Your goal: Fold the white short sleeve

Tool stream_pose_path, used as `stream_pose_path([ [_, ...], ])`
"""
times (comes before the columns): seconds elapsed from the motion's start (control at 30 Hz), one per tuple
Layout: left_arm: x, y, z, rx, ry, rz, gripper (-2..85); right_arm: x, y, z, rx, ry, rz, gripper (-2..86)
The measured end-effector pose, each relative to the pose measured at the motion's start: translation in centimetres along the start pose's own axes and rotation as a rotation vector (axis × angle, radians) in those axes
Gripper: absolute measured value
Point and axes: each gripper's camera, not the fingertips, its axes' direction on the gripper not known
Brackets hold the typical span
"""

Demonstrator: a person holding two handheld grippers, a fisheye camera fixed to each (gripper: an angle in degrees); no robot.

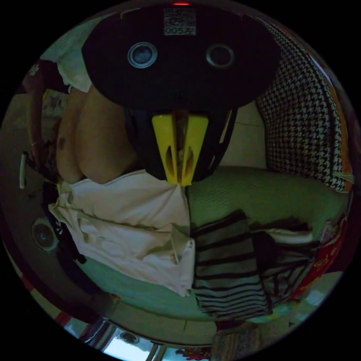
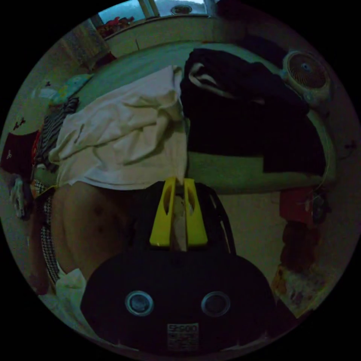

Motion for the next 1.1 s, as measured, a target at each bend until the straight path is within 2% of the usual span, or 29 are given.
stream_pose_path([
  [0.1,0.1,2.0,-1.4,0.035,-0.072,-0.030,4.2,-0.8,1.6,-1.3,0.026,-0.015,-0.094,5.8],
  [0.17,0.5,2.7,-3.1,0.091,-0.069,-0.020,5.0,-2.3,2.4,-3.7,0.116,-0.077,-0.211,8.0],
  [0.23,1.5,2.5,-5.5,0.183,-0.026,0.037,6.8,-3.7,2.2,-5.4,0.177,-0.113,-0.283,9.3],
  [0.43,5.7,-1.7,-7.1,0.244,0.017,0.176,11.4,-9.0,-1.6,-6.5,0.230,-0.109,-0.426,11.3],
  [0.7,8.4,-5.7,-3.5,0.140,-0.004,0.209,14.0,-12.3,-6.5,-1.9,0.104,-0.048,-0.365,10.6],
  [0.8,8.7,-5.9,-2.1,0.087,-0.031,0.184,11.4,-12.7,-7.0,-0.4,0.074,-0.035,-0.329,8.3],
  [0.93,9.2,-5.3,-2.2,0.102,-0.092,0.184,6.2,-12.4,-6.5,0.0,0.108,-0.023,-0.255,0.6],
  [1.1,9.9,-4.3,-4.6,0.149,-0.082,0.226,2.1,-11.7,-4.7,-2.7,0.199,-0.112,-0.281,-1.2],
])
